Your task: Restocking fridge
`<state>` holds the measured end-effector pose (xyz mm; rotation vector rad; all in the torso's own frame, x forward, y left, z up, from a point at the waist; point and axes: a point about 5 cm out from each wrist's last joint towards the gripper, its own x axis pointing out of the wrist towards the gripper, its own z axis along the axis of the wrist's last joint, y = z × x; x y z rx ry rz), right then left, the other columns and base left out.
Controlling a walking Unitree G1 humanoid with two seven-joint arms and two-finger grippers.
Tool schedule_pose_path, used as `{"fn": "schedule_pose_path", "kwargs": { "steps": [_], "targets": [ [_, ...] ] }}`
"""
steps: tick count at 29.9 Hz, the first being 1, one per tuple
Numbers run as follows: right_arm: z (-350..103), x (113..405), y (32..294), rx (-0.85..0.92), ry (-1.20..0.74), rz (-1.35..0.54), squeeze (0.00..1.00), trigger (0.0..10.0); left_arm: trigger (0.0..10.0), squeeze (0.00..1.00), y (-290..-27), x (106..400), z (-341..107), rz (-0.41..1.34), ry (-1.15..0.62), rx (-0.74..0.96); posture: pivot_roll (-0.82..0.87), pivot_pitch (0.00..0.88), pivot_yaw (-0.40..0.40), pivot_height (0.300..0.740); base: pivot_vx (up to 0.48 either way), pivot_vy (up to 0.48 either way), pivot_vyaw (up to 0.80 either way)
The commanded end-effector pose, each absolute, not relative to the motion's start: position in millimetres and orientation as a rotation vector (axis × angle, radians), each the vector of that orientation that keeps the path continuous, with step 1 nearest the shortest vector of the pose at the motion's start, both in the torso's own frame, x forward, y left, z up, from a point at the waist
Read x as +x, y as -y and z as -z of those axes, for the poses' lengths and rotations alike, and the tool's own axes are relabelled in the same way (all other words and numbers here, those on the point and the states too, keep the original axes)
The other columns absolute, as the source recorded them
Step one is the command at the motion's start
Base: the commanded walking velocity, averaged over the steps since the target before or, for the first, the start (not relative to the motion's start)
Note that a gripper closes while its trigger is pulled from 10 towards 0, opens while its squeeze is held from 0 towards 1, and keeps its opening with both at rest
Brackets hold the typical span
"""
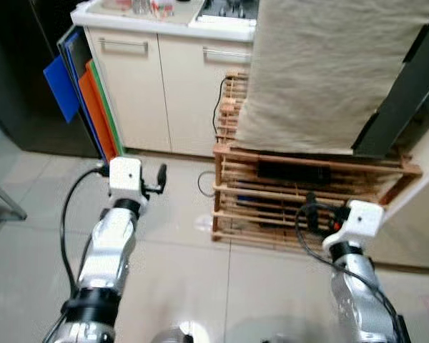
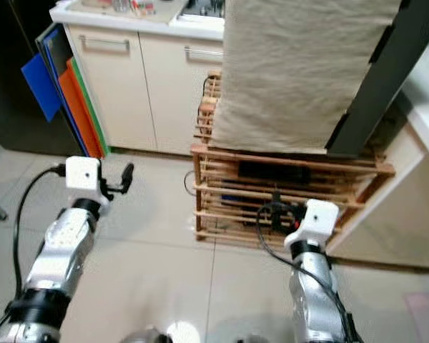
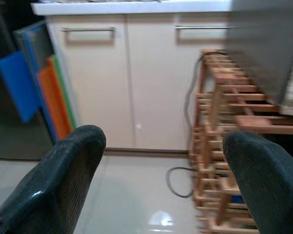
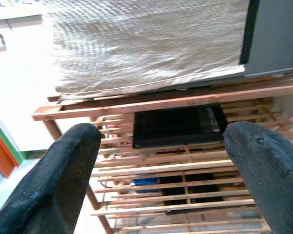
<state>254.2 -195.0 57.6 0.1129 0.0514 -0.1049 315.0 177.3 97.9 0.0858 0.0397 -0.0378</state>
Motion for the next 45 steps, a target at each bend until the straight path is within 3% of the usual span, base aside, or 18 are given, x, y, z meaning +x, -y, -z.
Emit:
{"fn": "schedule_pose_path", "kwargs": {
  "steps": [1, 4, 8, 9, 21, 22, 45],
  "targets": [
    [-54.8, 251.0, 200.5, 0.098, -0.062, 0.120, 0.00, 10.0, 10.0, 0.00, -171.6, 316.1, -94.9, 0.047, -0.056, 0.095, 0.01, 0.016, 0.005, 0.740, 0.000, 0.480, 0.00],
    [-53.3, 252.9, 201.4, 0.003, -0.093, 0.126, 0.00, 10.0, 10.0, 0.00, -169.0, 317.8, -95.2, 0.047, -0.051, 0.128, 0.01, 0.016, 0.009, 0.740, 0.000, 0.000, 0.00],
    [-52.8, 255.7, 197.7, 0.005, -0.099, 0.125, 0.00, 10.0, 10.0, 0.00, -165.5, 318.3, -96.3, 0.059, -0.042, 0.131, 0.01, 0.015, 0.011, 0.740, 0.000, 0.000, 0.00],
    [-53.1, 256.0, 197.3, 0.009, -0.094, 0.127, 1.00, 10.0, 10.0, 0.00, -164.6, 318.4, -96.6, 0.063, -0.039, 0.131, 0.01, 0.015, 0.013, 0.740, 0.000, 0.000, 0.00],
    [-52.0, 248.9, 202.3, -0.041, -0.088, 0.155, 1.00, 10.0, 10.0, 0.00, -159.0, 317.7, -100.0, 0.090, -0.007, 0.124, 0.00, 0.021, 0.013, 0.740, 0.108, 0.000, 0.00],
    [-51.9, 248.4, 201.7, -0.037, -0.088, 0.154, 0.00, 10.0, 10.0, 0.00, -158.9, 317.9, -100.0, 0.091, -0.008, 0.121, 0.00, 0.022, 0.014, 0.740, 0.431, 0.000, 0.00],
    [-53.8, 255.9, 209.5, 0.000, -0.084, 0.173, 0.00, 10.0, 10.0, 0.00, -157.3, 317.4, -99.9, 0.113, 0.014, 0.083, 0.01, 0.004, 0.005, 0.740, 0.432, 0.000, 0.00]
  ]
}}
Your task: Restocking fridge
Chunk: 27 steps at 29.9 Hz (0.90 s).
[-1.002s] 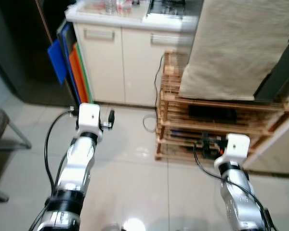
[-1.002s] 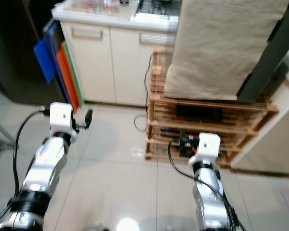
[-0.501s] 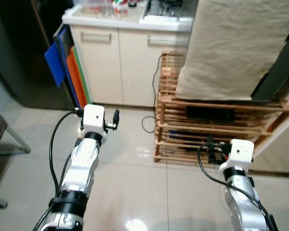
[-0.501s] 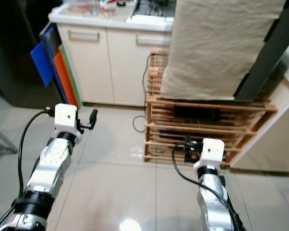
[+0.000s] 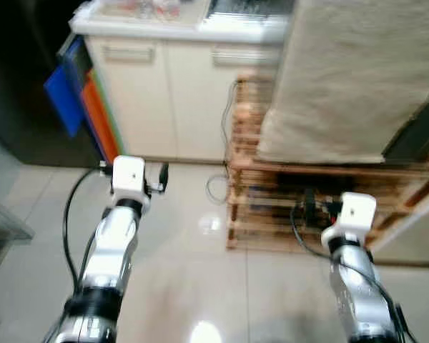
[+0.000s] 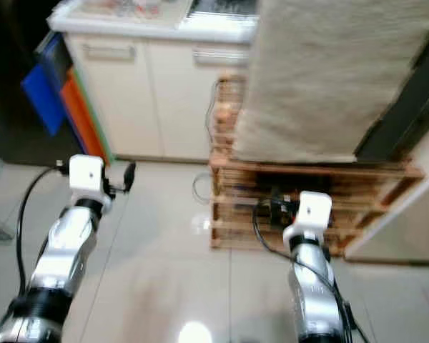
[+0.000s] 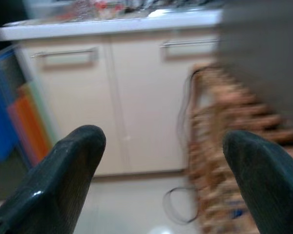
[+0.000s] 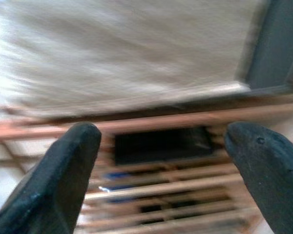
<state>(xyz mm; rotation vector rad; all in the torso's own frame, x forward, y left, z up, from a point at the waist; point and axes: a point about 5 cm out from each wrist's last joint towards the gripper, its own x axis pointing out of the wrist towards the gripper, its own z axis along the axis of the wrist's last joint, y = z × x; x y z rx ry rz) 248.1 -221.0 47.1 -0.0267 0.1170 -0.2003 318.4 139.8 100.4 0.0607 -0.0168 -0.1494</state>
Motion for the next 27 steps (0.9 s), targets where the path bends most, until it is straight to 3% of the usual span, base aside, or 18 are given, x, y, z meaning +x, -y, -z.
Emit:
{"fn": "schedule_pose_path", "kwargs": {
  "steps": [1, 18, 27],
  "targets": [
    [-53.2, 256.0, 210.4, 0.000, -0.086, 0.174, 0.00, 10.0, 10.0, 0.00, -157.8, 317.8, -100.2, 0.113, 0.016, 0.084, 0.01, 0.001, 0.005, 0.740, 0.431, 0.000, 0.00],
    [-51.4, 259.3, 207.4, 0.001, -0.086, 0.161, 0.00, 10.0, 10.0, 0.00, -157.8, 319.7, -100.3, 0.110, 0.018, 0.125, 0.01, 0.001, 0.008, 0.740, 0.428, 0.000, 0.00],
    [-49.7, 258.0, 208.5, 0.004, -0.091, 0.168, 0.00, 10.0, 10.0, 0.00, -149.9, 319.5, -97.2, 0.141, 0.002, 0.168, 0.01, 0.009, 0.010, 0.740, 0.000, 0.107, 0.00]
  ]
}}
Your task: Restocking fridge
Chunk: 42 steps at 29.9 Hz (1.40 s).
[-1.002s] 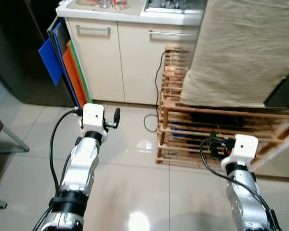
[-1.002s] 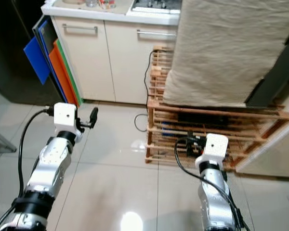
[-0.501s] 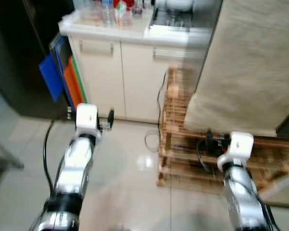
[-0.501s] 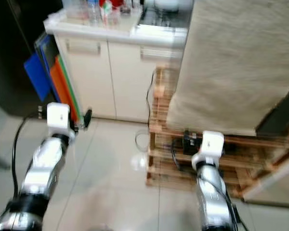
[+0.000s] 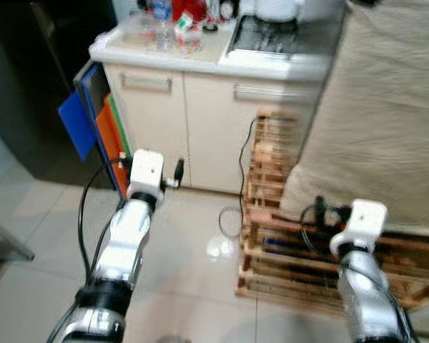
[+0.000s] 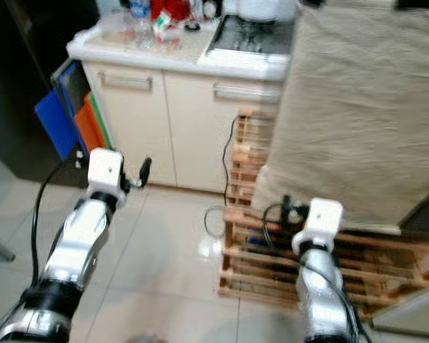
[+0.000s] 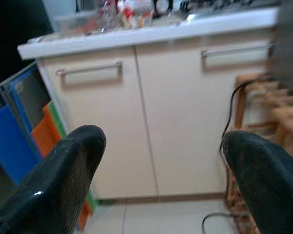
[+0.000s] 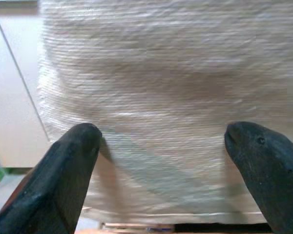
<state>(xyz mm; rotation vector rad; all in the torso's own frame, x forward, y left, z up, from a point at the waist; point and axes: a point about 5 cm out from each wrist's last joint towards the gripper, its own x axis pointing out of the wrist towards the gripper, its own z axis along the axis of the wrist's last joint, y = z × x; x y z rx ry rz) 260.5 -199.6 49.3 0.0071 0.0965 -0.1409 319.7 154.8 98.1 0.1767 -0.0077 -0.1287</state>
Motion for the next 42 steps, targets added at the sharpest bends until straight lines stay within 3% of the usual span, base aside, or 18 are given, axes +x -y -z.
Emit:
{"fn": "schedule_pose_path", "kwargs": {
  "steps": [1, 21, 29, 42],
  "targets": [
    [-49.5, 257.9, 208.5, 0.005, -0.092, 0.168, 0.00, 10.0, 10.0, 0.00, -149.9, 319.6, -96.7, 0.140, -0.003, 0.159, 0.01, 0.010, 0.009, 0.740, 0.000, 0.480, 0.00],
    [-47.7, 255.1, 208.3, 0.005, -0.098, 0.171, 0.00, 10.0, 10.0, 0.00, -152.7, 322.4, -94.0, 0.128, -0.040, 0.096, 0.01, 0.016, 0.011, 0.740, 0.000, 0.480, 0.00],
    [-66.4, 259.3, 208.1, 0.061, 0.005, 0.194, 0.00, 10.0, 10.0, 0.00, -156.3, 319.5, -99.3, 0.128, 0.013, 0.109, 0.01, 0.016, 0.015, 0.740, 0.000, 0.465, 0.00],
    [-88.2, 271.1, 197.3, -0.026, 0.097, 0.143, 0.00, 10.0, 10.0, 0.00, -150.2, 314.7, -107.4, 0.170, 0.079, 0.103, 0.02, 0.000, 0.012, 0.740, 0.109, 0.000, 0.00]
  ]
}}
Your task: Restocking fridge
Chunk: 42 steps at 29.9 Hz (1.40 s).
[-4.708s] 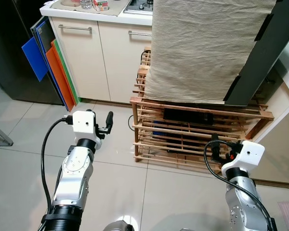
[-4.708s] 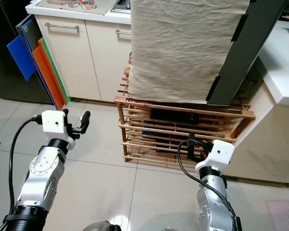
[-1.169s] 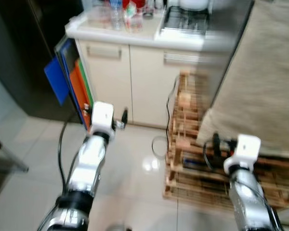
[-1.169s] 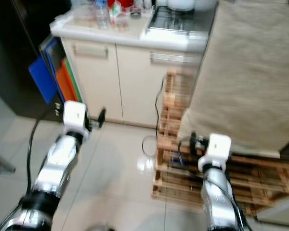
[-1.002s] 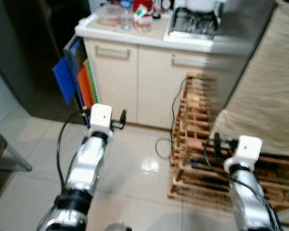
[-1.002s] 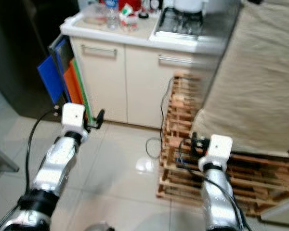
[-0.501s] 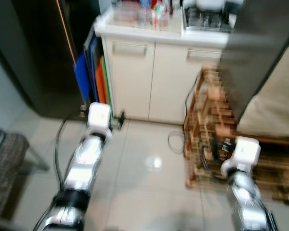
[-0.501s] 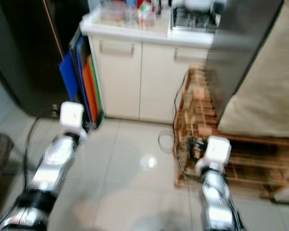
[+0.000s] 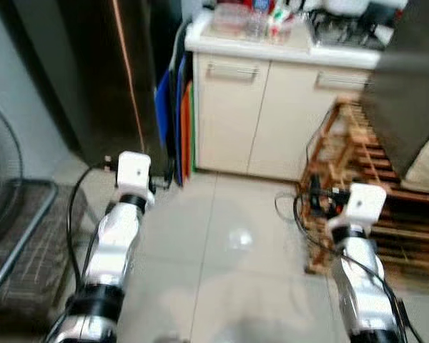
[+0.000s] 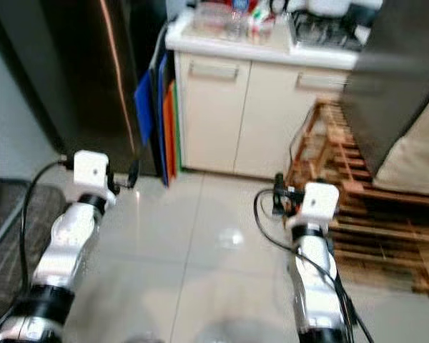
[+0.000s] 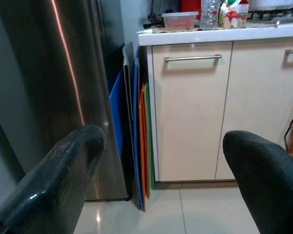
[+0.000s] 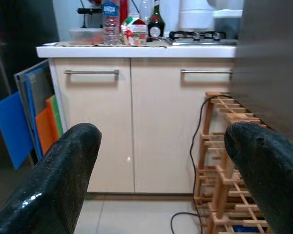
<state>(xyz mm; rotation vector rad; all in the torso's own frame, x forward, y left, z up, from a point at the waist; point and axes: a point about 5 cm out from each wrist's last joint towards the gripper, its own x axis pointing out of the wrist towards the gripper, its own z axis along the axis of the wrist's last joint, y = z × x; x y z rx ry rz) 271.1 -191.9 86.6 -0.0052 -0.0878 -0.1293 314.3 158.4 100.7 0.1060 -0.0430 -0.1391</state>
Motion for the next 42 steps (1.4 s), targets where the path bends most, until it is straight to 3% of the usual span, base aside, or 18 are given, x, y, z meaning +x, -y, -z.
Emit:
{"fn": "schedule_pose_path", "kwargs": {
  "steps": [1, 12, 18, 42],
  "targets": [
    [-87.2, 271.0, 197.1, -0.030, 0.093, 0.141, 0.00, 10.0, 10.0, 0.00, -149.9, 314.8, -107.3, 0.171, 0.078, 0.105, 0.02, 0.000, 0.011, 0.740, 0.435, 0.000, 0.00],
    [-83.2, 271.4, 195.8, -0.044, 0.074, 0.132, 0.00, 10.0, 10.0, 0.00, -144.6, 315.2, -107.8, 0.206, 0.080, 0.113, 0.02, 0.000, 0.011, 0.740, 0.440, 0.000, 0.00],
    [-79.3, 272.8, 193.2, -0.055, 0.048, 0.121, 0.00, 10.0, 10.0, 0.00, -144.6, 315.4, -107.8, 0.198, 0.076, 0.103, 0.02, 0.000, 0.009, 0.740, 0.443, 0.000, -0.72],
    [-75.5, 277.5, 188.9, -0.053, 0.029, 0.094, 0.00, 10.0, 10.0, 0.00, -147.2, 319.3, -111.4, 0.153, 0.086, 0.090, 0.04, 0.002, 0.000, 0.740, 0.443, 0.000, 0.00]
  ]
}}
